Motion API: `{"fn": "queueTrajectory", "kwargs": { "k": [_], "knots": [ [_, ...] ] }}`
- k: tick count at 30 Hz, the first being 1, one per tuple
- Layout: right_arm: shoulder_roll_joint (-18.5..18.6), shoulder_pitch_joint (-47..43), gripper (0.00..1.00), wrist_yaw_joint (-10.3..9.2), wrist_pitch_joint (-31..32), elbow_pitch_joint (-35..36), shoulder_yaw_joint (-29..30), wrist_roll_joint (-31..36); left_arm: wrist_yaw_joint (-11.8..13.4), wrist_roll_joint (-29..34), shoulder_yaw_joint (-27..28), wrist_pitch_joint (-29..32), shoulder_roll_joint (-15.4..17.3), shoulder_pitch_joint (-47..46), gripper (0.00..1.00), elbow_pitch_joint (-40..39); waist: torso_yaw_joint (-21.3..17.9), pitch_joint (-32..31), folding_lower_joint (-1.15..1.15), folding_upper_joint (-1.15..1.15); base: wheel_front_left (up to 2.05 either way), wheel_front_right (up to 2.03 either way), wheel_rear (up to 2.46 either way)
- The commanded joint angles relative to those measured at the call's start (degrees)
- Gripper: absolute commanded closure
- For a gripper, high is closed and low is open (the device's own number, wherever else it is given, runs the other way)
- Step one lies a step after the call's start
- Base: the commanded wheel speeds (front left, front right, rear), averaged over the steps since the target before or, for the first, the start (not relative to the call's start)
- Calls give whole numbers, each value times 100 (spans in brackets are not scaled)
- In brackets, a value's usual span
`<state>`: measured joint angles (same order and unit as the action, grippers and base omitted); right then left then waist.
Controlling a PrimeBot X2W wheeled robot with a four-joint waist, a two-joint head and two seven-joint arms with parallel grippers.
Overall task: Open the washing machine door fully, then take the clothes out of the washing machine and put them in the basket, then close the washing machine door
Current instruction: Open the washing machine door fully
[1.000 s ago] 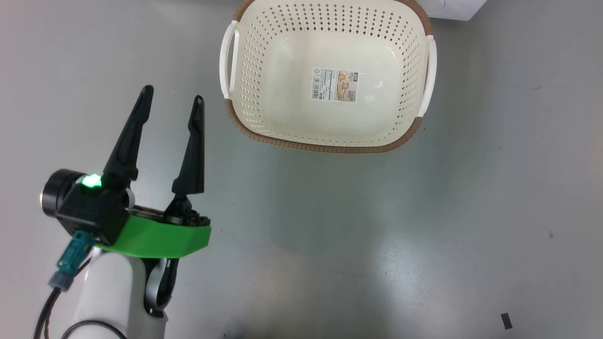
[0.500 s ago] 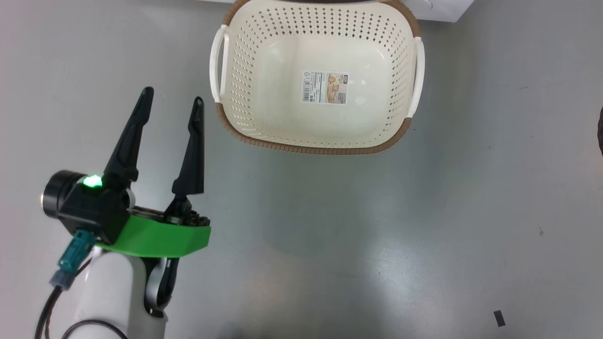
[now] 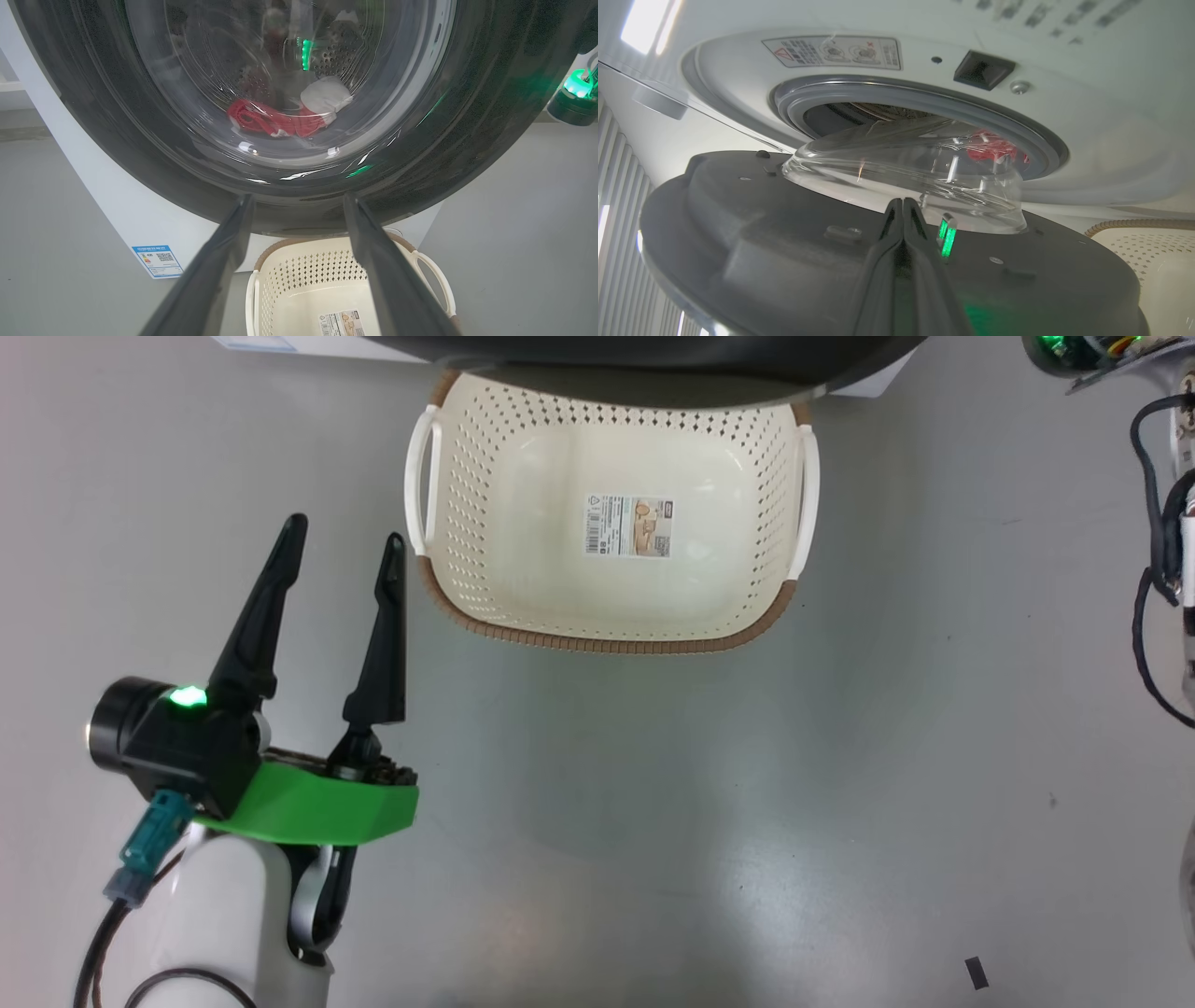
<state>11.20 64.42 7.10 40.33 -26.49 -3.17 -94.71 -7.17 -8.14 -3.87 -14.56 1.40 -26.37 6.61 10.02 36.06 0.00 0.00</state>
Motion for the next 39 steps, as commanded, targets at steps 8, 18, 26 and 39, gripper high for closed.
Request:
{"fn": "queueTrajectory", "kwargs": {
  "k": [8,18,26,39],
  "knots": [
    [-313,-329,100,39,175,319,-213,170,-32,-12,223,-44,164,41,0,-73,-128,-179,0,0,0,0,0],
    [-455,-451,100,39,-271,419,-133,449,-32,-21,244,-44,160,23,0,-46,-226,-213,0,0,0,0,0],
    [-501,-631,0,39,-1162,666,16,823,-32,-39,226,-44,158,-17,0,-26,-318,-212,0,0,0,0,0],
    [180,-1556,0,39,-4108,1294,-962,2628,-32,-65,293,-44,265,-25,0,45,-611,-428,0,0,0,0,0]
  ]
}}
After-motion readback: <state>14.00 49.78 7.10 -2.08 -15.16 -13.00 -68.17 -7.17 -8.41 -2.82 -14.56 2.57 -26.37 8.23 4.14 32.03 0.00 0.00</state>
